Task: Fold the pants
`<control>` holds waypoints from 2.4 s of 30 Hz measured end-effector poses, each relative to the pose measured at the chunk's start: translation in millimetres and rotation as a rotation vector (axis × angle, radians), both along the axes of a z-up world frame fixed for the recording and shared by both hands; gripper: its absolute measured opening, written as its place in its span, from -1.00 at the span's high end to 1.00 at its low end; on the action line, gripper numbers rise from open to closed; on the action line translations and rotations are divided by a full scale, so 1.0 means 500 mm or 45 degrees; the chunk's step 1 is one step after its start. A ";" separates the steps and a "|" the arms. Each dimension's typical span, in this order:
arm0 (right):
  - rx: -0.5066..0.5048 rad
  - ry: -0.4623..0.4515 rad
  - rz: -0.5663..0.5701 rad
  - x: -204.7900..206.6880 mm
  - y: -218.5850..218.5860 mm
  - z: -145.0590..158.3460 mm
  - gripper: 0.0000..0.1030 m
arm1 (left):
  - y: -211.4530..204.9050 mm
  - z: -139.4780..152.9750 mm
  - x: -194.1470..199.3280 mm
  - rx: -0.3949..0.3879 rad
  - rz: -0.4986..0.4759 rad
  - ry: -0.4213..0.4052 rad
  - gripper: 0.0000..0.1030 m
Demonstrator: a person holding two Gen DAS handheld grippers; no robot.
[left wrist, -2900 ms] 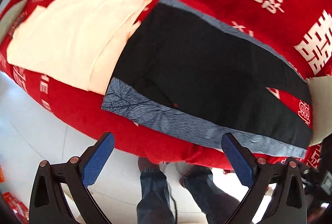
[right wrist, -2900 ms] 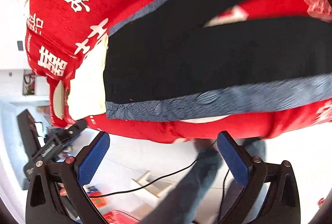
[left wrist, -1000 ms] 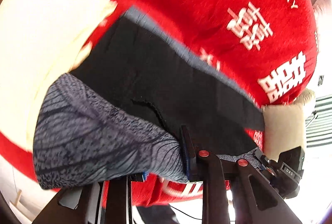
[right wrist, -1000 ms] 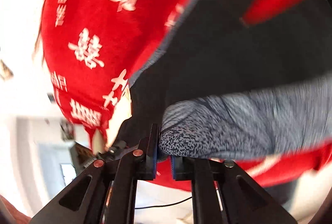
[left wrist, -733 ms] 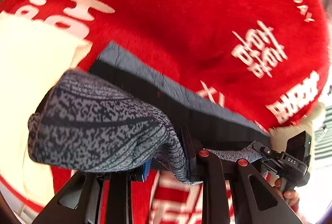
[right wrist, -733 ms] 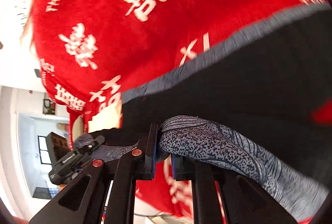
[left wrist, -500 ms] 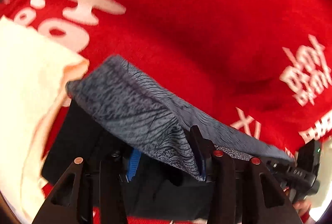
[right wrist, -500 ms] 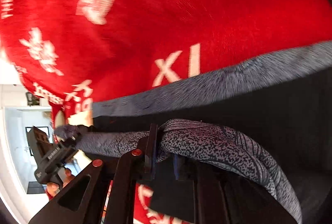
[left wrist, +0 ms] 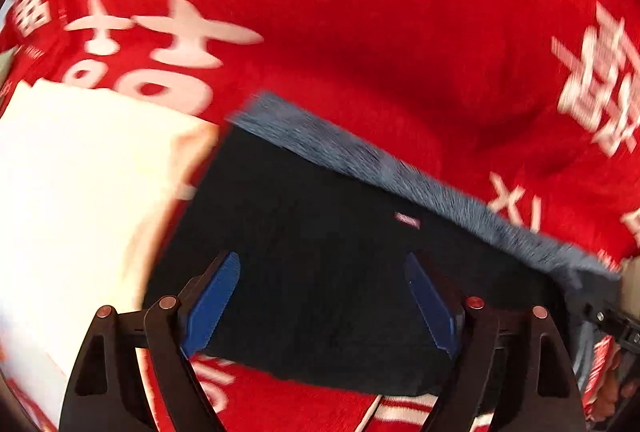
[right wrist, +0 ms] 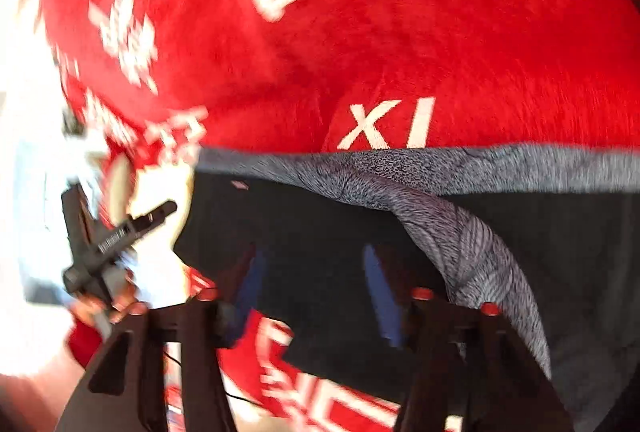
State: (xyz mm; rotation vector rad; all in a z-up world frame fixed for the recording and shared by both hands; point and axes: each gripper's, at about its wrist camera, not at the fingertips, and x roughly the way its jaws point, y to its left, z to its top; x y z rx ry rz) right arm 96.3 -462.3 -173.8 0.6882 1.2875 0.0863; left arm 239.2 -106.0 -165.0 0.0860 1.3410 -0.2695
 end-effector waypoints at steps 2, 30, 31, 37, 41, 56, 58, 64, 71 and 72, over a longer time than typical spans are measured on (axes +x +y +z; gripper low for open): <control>-0.073 0.059 0.019 0.020 -0.004 -0.043 0.27 | -0.034 -0.042 0.005 0.072 -0.010 -0.018 -0.65; -0.101 0.084 -0.470 -0.321 -0.110 0.052 -0.22 | -0.243 0.018 -0.305 0.062 -0.494 0.050 -0.82; -0.104 0.091 -0.495 -0.344 -0.111 0.058 -0.22 | -0.249 0.016 -0.317 0.056 -0.509 0.062 -0.82; -0.176 0.131 -0.650 -0.470 -0.070 0.093 -0.22 | -0.280 0.016 -0.401 0.002 -0.617 0.108 -0.82; -0.164 0.182 -0.793 -0.581 -0.033 0.094 -0.22 | -0.298 0.021 -0.458 -0.015 -0.699 0.127 -0.82; -0.267 0.315 -1.090 -0.856 -0.040 0.036 -0.22 | -0.353 0.017 -0.553 -0.018 -0.822 0.166 -0.82; -0.222 0.275 -1.069 -0.861 -0.050 0.031 -0.22 | -0.370 0.013 -0.558 -0.005 -0.813 0.168 -0.82; -0.049 0.206 -0.899 -0.843 -0.080 0.004 0.19 | -0.427 -0.011 -0.568 0.011 -0.754 0.224 -0.82; 0.253 0.114 -0.865 -0.875 -0.139 0.017 0.87 | -0.481 -0.026 -0.576 0.010 -0.713 0.300 -0.82; 0.286 0.088 -0.867 -0.881 -0.145 0.028 0.88 | -0.487 -0.025 -0.576 0.007 -0.716 0.304 -0.82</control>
